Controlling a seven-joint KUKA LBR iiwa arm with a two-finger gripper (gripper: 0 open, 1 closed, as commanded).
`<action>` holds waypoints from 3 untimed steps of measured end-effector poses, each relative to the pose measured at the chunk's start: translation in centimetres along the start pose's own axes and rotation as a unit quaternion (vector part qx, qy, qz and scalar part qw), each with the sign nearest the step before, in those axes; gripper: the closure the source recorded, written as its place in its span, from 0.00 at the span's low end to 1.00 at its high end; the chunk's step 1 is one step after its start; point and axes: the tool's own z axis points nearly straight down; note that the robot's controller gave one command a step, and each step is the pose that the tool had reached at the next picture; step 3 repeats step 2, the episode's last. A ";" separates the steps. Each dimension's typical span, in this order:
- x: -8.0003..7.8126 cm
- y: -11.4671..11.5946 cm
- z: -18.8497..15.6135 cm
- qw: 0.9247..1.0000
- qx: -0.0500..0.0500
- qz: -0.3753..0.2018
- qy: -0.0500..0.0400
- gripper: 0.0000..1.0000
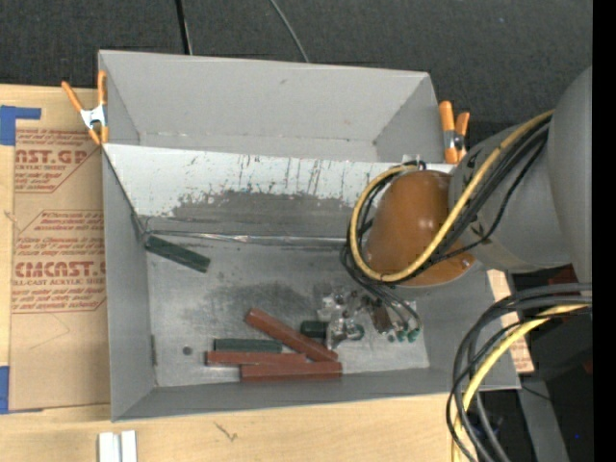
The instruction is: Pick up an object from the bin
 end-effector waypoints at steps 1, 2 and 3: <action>0.2 0.1 -5.6 1.000 -0.002 0.010 0.004 1.00; -2.7 -0.1 -19.3 0.997 -0.002 -0.074 0.003 1.00; -2.7 -0.1 -19.3 0.997 -0.002 -0.074 0.003 1.00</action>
Offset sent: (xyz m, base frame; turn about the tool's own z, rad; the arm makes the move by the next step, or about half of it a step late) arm 0.0241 0.0031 0.1932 -0.1487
